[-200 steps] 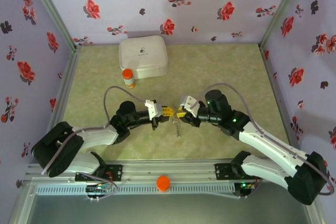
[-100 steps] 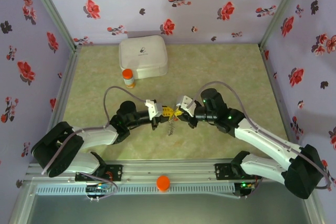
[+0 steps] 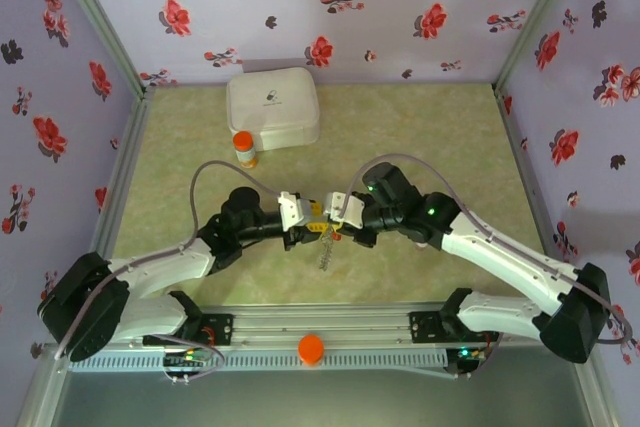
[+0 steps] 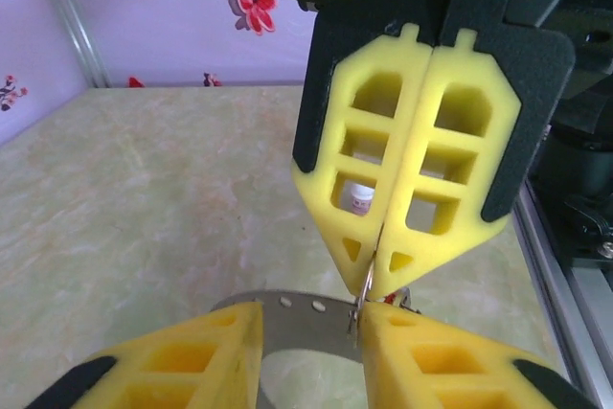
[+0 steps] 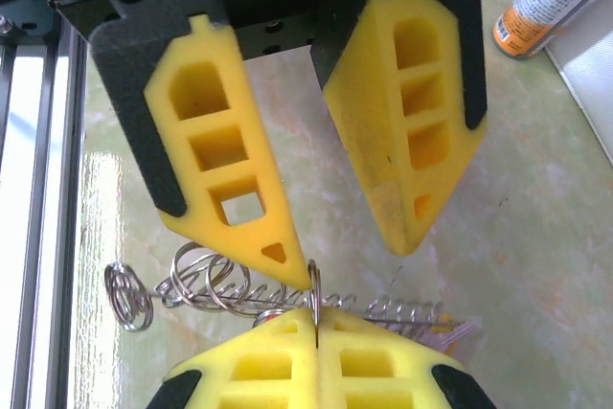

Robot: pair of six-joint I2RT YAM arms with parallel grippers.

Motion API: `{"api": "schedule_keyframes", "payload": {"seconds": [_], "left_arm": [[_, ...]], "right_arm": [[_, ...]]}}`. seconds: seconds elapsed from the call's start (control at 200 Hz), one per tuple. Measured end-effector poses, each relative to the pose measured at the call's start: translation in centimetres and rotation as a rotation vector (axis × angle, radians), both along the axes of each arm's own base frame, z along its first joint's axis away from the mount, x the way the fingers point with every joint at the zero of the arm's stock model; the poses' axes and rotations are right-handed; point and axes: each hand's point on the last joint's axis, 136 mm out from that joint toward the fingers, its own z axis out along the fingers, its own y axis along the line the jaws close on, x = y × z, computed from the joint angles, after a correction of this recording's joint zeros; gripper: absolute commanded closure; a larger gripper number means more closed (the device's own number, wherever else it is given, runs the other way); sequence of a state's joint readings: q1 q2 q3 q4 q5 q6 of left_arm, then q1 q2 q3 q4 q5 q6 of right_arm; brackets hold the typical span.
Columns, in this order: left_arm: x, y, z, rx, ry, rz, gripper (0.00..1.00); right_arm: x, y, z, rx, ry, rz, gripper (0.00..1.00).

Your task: Put the keys on the keyring

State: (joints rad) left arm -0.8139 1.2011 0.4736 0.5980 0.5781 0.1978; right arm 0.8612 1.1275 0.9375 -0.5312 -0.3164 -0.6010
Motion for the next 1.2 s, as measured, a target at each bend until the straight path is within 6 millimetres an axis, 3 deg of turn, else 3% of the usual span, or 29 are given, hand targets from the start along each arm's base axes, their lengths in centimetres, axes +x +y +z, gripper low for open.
{"api": "schedule_keyframes", "payload": {"seconds": [0.225, 0.45, 0.53, 0.635, 0.745, 0.865, 0.98, 1.2], "left_arm": [[-0.5, -0.3, -0.7, 0.043, 0.030, -0.048, 0.75], [-1.1, -0.8, -1.1, 0.060, 0.058, -0.103, 1.00], [-1.2, -0.8, -1.1, 0.062, 0.056, -0.109, 1.00], [-1.1, -0.8, -1.0, 0.057, 0.051, -0.108, 1.00], [-1.0, -0.9, -0.4, 0.027, 0.036, -0.102, 1.00], [-0.8, -0.9, 0.3, -0.038, 0.027, -0.086, 1.00], [-0.7, -1.1, 0.3, -0.089, 0.046, -0.078, 1.00], [0.0, -1.4, 0.9, -0.161, 0.062, -0.056, 1.00]], "right_arm": [[-0.2, 0.0, -0.6, -0.033, -0.001, 0.018, 1.00], [-0.1, -0.1, -0.7, -0.039, -0.003, 0.012, 1.00], [-0.1, -0.2, -0.7, -0.042, -0.001, 0.009, 1.00], [0.0, -0.3, -0.6, -0.019, 0.001, -0.014, 0.82], [0.9, -1.0, 0.5, 0.132, 0.007, -0.083, 0.72], [1.6, -2.6, 1.9, 0.291, 0.021, -0.168, 0.70], [0.9, -2.3, 2.7, 0.365, 0.051, -0.153, 0.64], [0.2, -2.5, 1.0, 0.374, 0.112, -0.167, 0.63]]}}
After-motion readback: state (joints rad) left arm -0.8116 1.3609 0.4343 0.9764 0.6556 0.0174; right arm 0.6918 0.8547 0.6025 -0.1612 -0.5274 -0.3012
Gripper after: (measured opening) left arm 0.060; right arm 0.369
